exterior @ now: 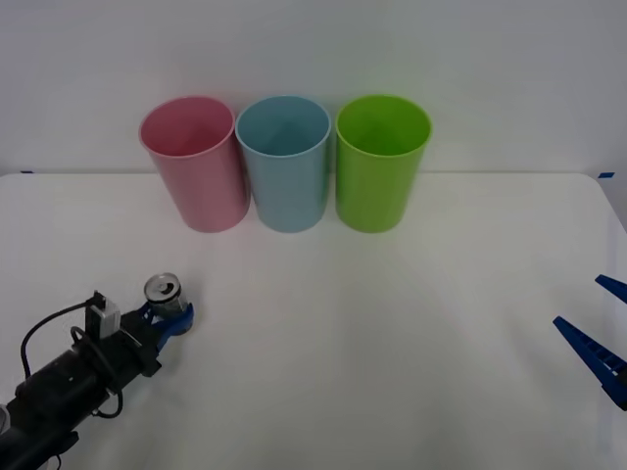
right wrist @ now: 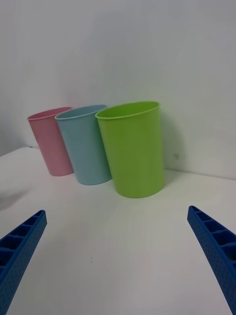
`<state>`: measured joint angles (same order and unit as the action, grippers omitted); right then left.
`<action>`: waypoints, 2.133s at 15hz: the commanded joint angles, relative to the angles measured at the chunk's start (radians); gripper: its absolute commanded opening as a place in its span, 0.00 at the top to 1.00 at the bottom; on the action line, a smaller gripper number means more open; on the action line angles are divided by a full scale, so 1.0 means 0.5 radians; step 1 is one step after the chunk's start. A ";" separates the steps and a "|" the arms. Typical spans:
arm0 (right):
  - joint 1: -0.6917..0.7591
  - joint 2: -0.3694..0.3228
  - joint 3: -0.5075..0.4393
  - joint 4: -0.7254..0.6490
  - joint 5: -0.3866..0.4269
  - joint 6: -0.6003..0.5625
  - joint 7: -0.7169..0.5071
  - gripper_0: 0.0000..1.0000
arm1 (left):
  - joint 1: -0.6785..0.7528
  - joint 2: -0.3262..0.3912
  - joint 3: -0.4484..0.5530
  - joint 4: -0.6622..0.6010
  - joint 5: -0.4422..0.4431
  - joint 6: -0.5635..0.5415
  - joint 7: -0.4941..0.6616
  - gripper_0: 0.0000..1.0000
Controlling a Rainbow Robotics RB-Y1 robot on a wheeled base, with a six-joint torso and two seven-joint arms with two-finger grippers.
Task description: Grasp the object on the table and drop it into the matching bin: aluminum can to the light blue bin, PET bottle to the pink bin.
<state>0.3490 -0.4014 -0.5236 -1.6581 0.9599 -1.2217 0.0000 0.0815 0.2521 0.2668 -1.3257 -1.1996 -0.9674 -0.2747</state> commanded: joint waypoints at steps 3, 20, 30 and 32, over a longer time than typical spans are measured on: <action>0.000 0.000 0.000 0.000 0.000 0.000 0.000 0.00 | 0.187 0.002 -0.003 -0.328 0.071 0.011 0.224 1.00; 0.000 0.000 0.000 0.000 0.000 0.000 0.000 0.00 | 0.199 0.002 -0.073 -0.981 0.292 0.432 0.617 1.00; 0.000 0.000 0.000 0.000 0.000 0.000 0.000 0.00 | -0.077 0.002 -0.055 -1.107 0.095 0.585 1.016 1.00; 0.000 0.000 0.000 0.000 0.000 0.000 0.000 0.00 | -0.145 -0.001 -0.058 -1.107 0.022 0.628 1.031 1.00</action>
<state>0.3491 -0.4014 -0.5236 -1.6581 0.9599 -1.2217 0.0000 0.0219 0.2527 0.2389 -1.8791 -1.1722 -0.6616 0.2374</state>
